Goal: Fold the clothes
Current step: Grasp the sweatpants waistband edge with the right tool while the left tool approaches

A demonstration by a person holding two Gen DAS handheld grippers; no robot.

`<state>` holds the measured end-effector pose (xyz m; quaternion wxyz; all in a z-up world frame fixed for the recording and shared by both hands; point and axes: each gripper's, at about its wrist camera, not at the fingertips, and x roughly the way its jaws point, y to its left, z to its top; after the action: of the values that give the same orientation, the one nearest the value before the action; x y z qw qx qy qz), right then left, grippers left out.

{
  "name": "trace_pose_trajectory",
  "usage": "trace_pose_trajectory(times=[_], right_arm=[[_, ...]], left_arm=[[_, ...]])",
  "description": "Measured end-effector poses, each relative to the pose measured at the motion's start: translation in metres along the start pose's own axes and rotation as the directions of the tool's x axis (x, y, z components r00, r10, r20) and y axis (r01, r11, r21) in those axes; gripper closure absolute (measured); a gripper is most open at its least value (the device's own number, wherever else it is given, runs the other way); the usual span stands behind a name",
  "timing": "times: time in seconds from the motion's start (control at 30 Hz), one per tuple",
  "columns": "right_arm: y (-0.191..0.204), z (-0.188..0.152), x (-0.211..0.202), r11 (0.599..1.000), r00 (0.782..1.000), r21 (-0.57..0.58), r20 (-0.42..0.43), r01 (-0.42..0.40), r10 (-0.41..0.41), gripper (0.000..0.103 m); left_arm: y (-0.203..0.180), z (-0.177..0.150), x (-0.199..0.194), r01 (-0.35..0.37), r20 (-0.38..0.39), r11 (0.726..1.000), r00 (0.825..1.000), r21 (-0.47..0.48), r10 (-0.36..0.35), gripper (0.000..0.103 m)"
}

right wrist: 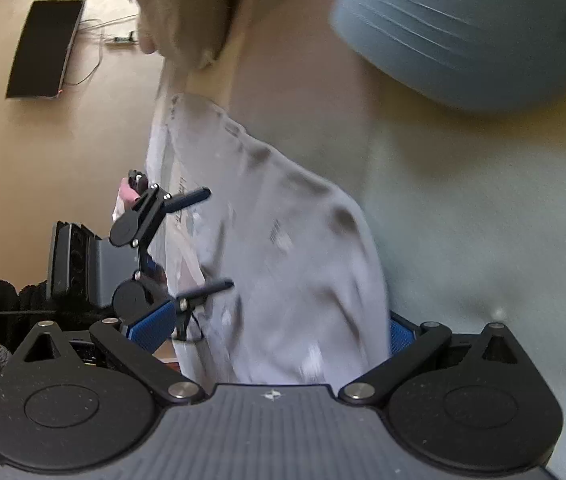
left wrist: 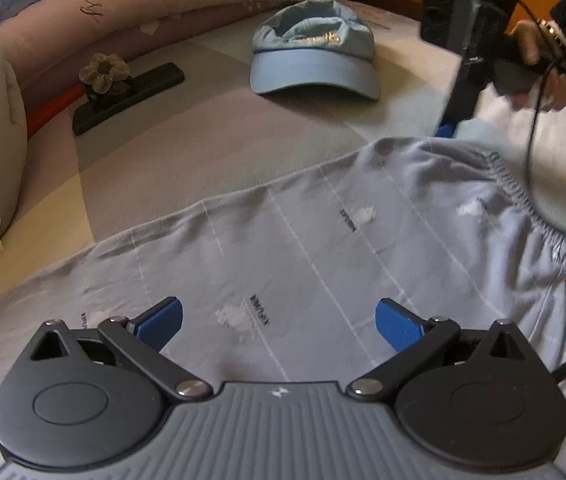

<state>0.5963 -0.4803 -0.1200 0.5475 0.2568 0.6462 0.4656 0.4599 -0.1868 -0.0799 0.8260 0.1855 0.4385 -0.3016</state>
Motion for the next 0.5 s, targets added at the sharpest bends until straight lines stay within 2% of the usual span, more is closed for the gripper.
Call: trace_pose_trajectory(times=[0.13,0.2,0.27,0.3,0.37,0.43,0.5], right_arm=[[0.009,0.006,0.014,0.998,1.000,-0.054,-0.012,0.013,-0.013,0.000],[0.007,-0.002,0.010,0.998,1.000,-0.060,0.001,0.026,-0.026,0.005],[0.002,-0.009,0.004,0.998,0.999,-0.045,0.032,0.035,-0.034,0.022],[-0.002,-0.012,0.001,0.999,0.998,-0.031,0.052,0.039,-0.037,0.025],[-0.007,-0.015,0.000,0.998,0.996,-0.015,0.071,0.057,-0.055,0.043],[-0.008,-0.017,-0.001,0.996,0.993,-0.009,0.081,0.089,-0.088,0.054],[-0.007,-0.017,0.000,0.991,0.988,-0.010,0.086,0.133,-0.132,0.074]], left_arm=[[-0.004,0.005,0.000,0.006,0.002,0.999,1.000,0.036,-0.006,0.001],[-0.005,0.006,-0.002,-0.002,0.012,0.998,1.000,0.056,0.001,0.001],[-0.004,0.005,-0.003,-0.010,0.016,0.998,1.000,0.062,0.009,0.001],[-0.004,0.004,-0.004,-0.014,0.019,0.998,1.000,0.065,0.013,0.001],[-0.002,0.002,-0.006,-0.018,0.019,0.998,1.000,0.064,0.017,0.001],[-0.001,0.000,-0.007,-0.019,0.016,0.998,1.000,0.062,0.018,0.001],[0.000,-0.002,-0.010,-0.023,0.013,0.998,1.000,0.063,0.023,0.001]])
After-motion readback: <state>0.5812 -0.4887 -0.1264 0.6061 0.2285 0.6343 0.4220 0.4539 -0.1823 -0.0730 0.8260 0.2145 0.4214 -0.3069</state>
